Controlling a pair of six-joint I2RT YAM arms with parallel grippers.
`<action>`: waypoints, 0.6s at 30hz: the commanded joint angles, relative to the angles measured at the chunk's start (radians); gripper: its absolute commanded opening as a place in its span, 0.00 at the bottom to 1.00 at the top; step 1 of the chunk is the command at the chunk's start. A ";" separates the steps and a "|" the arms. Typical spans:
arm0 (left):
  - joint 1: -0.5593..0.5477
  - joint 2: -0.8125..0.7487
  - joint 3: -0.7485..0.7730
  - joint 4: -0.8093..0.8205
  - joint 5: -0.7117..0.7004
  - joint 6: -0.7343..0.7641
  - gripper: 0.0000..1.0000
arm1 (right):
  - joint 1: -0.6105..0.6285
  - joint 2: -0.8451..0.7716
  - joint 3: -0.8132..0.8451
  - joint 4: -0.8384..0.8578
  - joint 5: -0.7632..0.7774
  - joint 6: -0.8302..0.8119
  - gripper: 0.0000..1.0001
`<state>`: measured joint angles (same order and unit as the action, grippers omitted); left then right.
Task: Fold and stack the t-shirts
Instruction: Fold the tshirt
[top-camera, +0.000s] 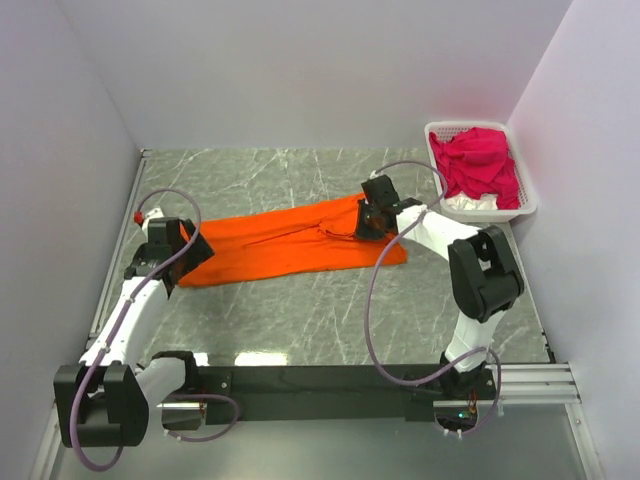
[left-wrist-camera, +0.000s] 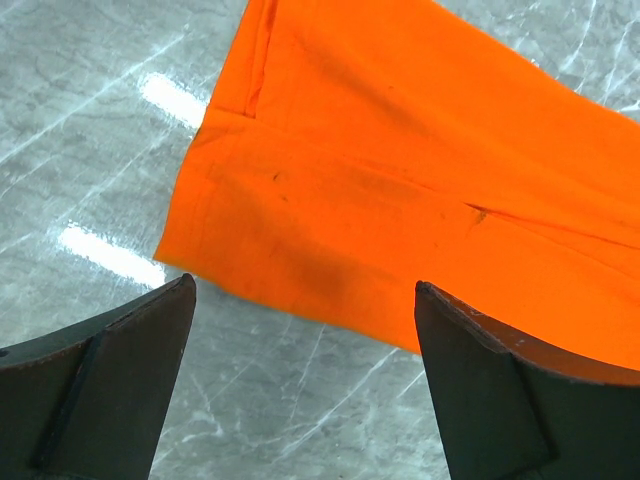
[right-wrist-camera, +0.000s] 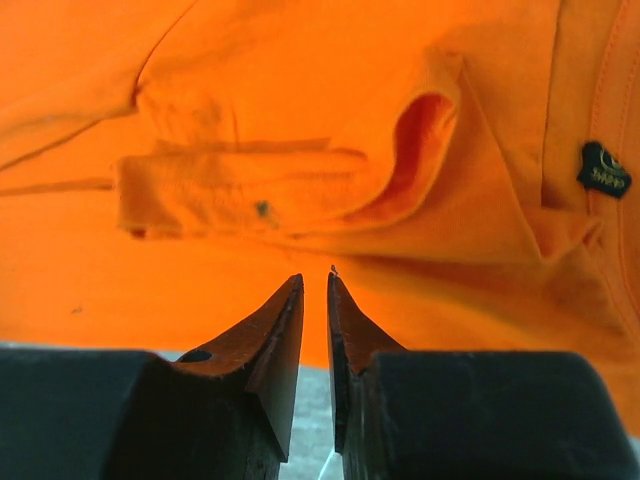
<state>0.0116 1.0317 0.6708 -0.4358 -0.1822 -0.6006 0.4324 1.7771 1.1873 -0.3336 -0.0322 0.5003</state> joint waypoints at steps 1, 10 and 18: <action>-0.004 0.010 0.006 0.039 -0.026 0.019 0.97 | 0.006 0.028 0.078 -0.007 0.031 -0.012 0.23; -0.004 0.030 0.013 0.031 -0.053 0.021 0.96 | 0.005 0.142 0.169 -0.030 0.031 -0.005 0.22; -0.004 0.034 0.013 0.029 -0.049 0.024 0.96 | 0.002 0.263 0.314 -0.087 0.067 -0.019 0.22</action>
<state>0.0113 1.0668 0.6708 -0.4286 -0.2127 -0.5938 0.4324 2.0125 1.4227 -0.3901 -0.0135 0.4984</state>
